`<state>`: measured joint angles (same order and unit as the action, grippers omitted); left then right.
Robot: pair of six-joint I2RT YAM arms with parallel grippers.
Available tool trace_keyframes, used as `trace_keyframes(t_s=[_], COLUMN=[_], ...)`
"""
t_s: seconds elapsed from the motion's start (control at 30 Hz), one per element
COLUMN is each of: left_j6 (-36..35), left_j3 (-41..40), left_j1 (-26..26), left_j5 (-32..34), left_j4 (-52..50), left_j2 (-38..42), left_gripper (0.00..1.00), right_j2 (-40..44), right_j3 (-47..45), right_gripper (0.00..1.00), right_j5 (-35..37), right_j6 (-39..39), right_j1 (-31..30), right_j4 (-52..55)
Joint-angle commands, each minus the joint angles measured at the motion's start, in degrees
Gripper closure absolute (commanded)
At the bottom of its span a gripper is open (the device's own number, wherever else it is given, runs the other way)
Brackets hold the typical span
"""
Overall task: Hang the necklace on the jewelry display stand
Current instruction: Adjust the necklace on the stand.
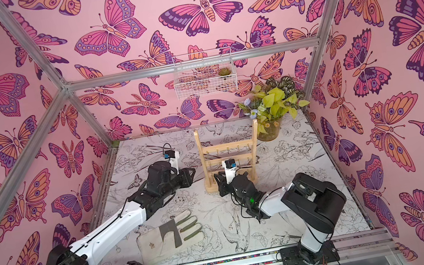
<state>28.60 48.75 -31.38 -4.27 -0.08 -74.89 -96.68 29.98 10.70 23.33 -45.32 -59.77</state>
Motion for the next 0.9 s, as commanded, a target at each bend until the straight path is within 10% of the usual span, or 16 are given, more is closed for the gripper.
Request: trace_keyframes(t_s=[0.0, 0.43, 0.87], left_j6=[-0.17, -0.04, 0.05], left_j3=[-0.98, -1.28, -1.99], left_j1=[0.70, 0.97, 1.05], left_j5=[-0.03, -0.47, 0.06], left_j4=[-0.89, -0.71, -0.58], left_j2=[1.42, 1.24, 1.41], left_gripper=[0.62, 0.62, 0.62], right_j2=[-2.49, -5.96, -4.94], right_j3=[2.56, 5.29, 4.88], right_gripper=[0.73, 0.76, 1.00], right_j5=[1.21, 1.95, -1.12], right_j6=[-0.41, -1.79, -2.33], right_j1=[-0.35, -0.38, -1.12], right_j4=[-7.52, -8.96, -9.68])
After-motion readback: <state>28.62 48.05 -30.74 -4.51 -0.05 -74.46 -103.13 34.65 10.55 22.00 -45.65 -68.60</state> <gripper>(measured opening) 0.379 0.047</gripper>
